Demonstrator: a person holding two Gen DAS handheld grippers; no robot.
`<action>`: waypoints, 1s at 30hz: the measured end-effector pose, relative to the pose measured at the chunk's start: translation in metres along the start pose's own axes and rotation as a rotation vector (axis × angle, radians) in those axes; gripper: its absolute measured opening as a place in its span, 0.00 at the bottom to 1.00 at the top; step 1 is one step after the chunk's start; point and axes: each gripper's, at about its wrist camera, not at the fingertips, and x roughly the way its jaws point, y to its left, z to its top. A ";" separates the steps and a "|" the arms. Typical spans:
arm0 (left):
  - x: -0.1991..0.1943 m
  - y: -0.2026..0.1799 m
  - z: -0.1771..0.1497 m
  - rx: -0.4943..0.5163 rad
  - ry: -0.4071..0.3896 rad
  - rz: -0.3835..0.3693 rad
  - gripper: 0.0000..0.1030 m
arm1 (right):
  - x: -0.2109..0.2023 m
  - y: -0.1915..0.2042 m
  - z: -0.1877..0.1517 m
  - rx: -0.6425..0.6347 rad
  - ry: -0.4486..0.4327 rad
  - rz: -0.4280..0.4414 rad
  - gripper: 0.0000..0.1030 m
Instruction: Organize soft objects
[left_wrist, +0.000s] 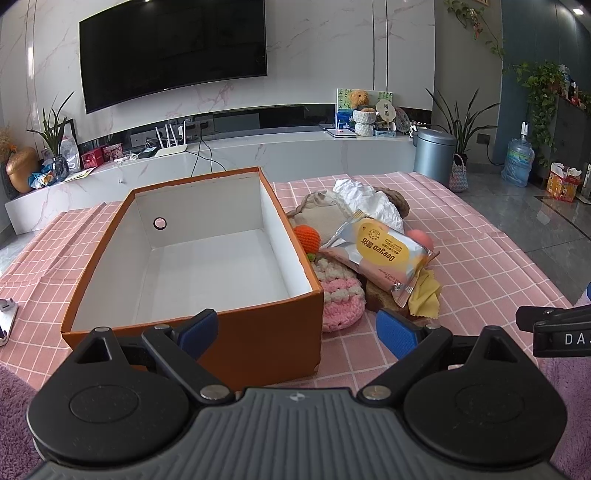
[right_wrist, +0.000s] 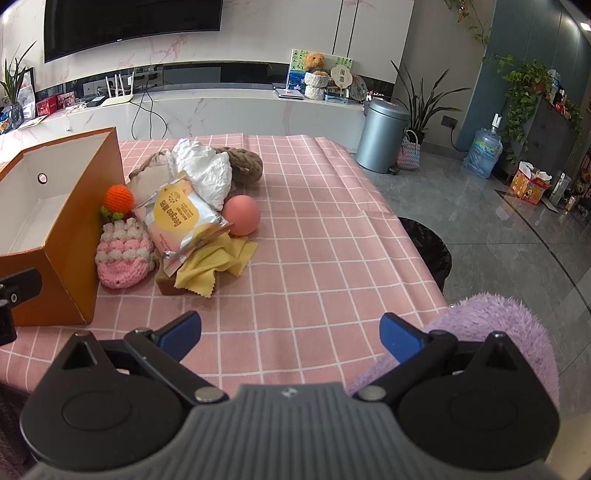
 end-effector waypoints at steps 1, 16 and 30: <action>0.000 0.000 0.000 0.000 0.000 0.000 1.00 | 0.000 0.000 0.000 0.000 0.000 0.000 0.98; 0.000 -0.001 0.000 0.003 0.000 -0.003 1.00 | 0.001 0.000 -0.001 -0.003 0.003 0.003 0.98; 0.000 -0.001 0.001 0.007 0.004 -0.019 1.00 | 0.002 0.001 0.000 -0.009 0.008 0.006 0.98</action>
